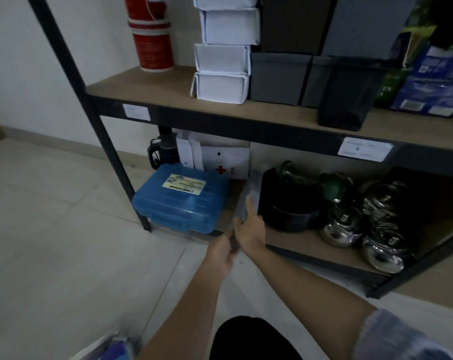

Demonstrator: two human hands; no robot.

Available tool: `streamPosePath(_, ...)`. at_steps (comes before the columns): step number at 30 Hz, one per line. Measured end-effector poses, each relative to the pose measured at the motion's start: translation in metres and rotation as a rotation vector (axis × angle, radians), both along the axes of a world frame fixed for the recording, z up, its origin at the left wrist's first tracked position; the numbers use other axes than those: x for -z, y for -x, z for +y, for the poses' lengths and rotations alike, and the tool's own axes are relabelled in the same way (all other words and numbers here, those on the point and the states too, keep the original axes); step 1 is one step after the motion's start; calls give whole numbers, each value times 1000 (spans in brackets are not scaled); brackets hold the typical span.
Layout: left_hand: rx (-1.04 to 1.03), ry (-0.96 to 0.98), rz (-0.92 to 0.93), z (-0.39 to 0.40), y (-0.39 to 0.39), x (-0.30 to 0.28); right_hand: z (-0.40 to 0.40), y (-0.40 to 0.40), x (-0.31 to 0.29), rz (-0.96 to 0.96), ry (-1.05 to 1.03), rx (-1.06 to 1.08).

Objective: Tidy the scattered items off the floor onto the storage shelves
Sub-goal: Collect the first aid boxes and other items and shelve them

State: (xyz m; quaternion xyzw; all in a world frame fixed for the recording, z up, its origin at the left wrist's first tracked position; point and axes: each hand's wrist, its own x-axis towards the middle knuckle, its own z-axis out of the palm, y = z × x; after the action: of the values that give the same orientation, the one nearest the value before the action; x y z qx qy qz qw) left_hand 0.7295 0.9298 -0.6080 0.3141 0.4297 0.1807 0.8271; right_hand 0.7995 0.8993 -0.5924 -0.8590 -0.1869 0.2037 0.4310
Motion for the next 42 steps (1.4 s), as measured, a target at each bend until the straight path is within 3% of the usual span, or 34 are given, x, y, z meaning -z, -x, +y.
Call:
streamPosePath(4,-36,124,-127,21,-23,18,29,-24,19,-17,75,8)
streamPosePath(9,-52,180,-197,35,-35,51,54,-51,46,-175,217,-4)
streamPosePath(15,-50,244,-164,51,-38,78,70,-81,65,-281,318,-47)
streamPosePath(18,-18,225,-173,62,-41,77,76,-95,65,-246,316,-76)
streamPosePath(24,34,59,24,70,-16,85,85,-118,57,-154,526,-192)
streamPosePath(28,-112,18,122,76,30,92,88,-94,49,-367,764,-147)
streamPosePath(32,-317,30,112,81,81,90,99,-21,51,-817,708,-218)
streamPosePath(34,-425,38,90,82,105,88,110,27,54,-914,656,-233)
streamPosePath(37,-574,21,115,83,141,86,126,99,52,-876,504,-285)
streamPosePath(39,-621,-2,156,80,169,90,129,146,58,-804,286,-390)
streamPosePath(42,-645,-38,292,68,220,107,110,213,79,-566,-26,-602)
